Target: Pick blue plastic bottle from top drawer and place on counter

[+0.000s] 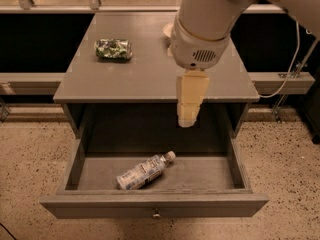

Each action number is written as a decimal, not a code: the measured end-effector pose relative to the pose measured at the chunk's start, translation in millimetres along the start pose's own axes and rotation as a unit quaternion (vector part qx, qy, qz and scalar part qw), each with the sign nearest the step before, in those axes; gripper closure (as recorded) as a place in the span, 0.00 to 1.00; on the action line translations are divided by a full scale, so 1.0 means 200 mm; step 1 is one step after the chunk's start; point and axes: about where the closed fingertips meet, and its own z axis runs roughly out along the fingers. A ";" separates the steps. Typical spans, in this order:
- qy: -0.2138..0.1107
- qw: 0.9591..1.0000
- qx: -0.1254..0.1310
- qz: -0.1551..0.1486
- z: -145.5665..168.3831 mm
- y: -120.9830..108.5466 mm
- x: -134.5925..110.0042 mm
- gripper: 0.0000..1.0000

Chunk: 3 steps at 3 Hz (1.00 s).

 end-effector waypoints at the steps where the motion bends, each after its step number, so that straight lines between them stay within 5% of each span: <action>1: 0.000 1.000 0.000 0.000 0.00 0.00 0.00 0.00; 2: -0.005 1.000 0.014 0.007 0.07 -0.03 -0.02 0.00; 3: -0.027 0.998 0.059 0.014 0.41 -0.11 -0.10 0.00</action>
Offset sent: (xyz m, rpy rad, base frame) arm 0.0345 0.0290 -0.0514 0.0637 -0.0863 -0.0688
